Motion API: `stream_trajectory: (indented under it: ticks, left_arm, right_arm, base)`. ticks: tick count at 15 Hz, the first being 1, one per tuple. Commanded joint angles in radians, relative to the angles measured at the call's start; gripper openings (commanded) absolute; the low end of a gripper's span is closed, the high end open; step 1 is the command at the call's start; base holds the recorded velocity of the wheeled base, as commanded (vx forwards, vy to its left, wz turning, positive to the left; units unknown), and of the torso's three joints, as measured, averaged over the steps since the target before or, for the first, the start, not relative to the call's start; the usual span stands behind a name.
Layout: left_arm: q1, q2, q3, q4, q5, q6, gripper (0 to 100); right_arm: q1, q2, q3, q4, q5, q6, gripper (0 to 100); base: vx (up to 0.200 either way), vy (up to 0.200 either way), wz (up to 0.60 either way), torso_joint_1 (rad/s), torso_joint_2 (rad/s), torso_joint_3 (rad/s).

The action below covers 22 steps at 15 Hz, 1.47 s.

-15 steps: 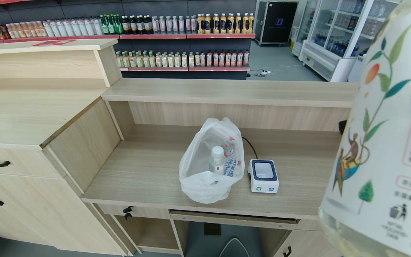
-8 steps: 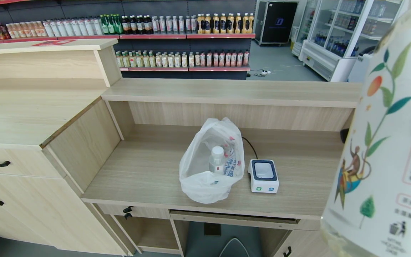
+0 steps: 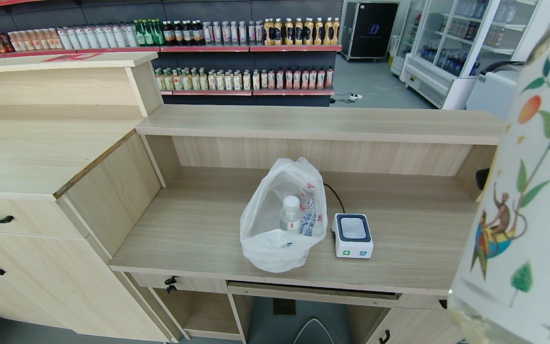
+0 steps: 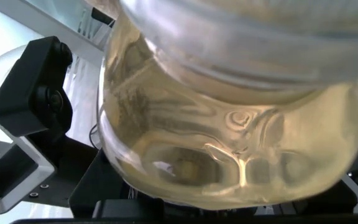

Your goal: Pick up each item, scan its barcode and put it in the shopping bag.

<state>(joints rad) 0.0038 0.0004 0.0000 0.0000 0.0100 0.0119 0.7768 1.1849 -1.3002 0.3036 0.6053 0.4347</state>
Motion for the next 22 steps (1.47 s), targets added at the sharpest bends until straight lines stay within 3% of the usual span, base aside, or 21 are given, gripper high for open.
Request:
stream_trajectory:
  ticks: [1,9,11,12,14,17,19,22]
  left_arm:
    - [0.001,0.000,0.000,0.000,0.001,0.000,100]
    - [0.001,0.000,0.000,0.000,0.001,0.000,100]
    - [0.001,0.000,0.000,0.000,0.001,0.000,100]
    - [0.001,0.000,0.000,0.000,0.001,0.000,100]
    - [0.001,0.000,0.000,0.000,0.001,0.000,100]
    - [0.001,0.000,0.000,0.000,0.001,0.000,100]
    - [0.001,0.000,0.000,0.000,0.001,0.000,100]
    - [0.001,0.000,0.000,0.000,0.001,0.000,100]
  right_arm:
    - [-0.028,-0.010,0.022,0.000,-0.001,-0.014,0]
    - [-0.071,-0.024,0.064,-0.004,-0.004,-0.047,0]
    - [-0.183,-0.005,0.067,-0.004,-0.024,-0.188,0]
    - [-0.238,0.004,0.071,-0.003,-0.082,-0.252,0]
    - [-0.422,0.036,0.110,-0.040,-0.248,-0.447,0]
    - [-0.683,0.064,0.223,-0.187,-0.309,-0.761,0]
    - [-0.789,0.124,0.254,-0.271,-0.309,-0.878,0]
    - [-0.872,0.202,0.334,-0.491,-0.311,-1.004,0]
  base:
    - [0.000,0.000,0.00,0.000,0.00,0.000]
    - [0.000,0.000,0.00,0.000,0.00,0.000]
    - [0.000,0.000,0.00,0.000,0.00,0.000]
    - [0.000,0.000,0.00,0.000,0.00,0.000]
    - [0.000,0.000,0.00,0.000,0.00,0.000]
    - [0.000,0.000,0.00,0.000,0.00,0.000]
    - [0.000,0.000,0.00,0.000,0.00,0.000]
    - [0.000,0.000,0.00,0.000,0.00,0.000]
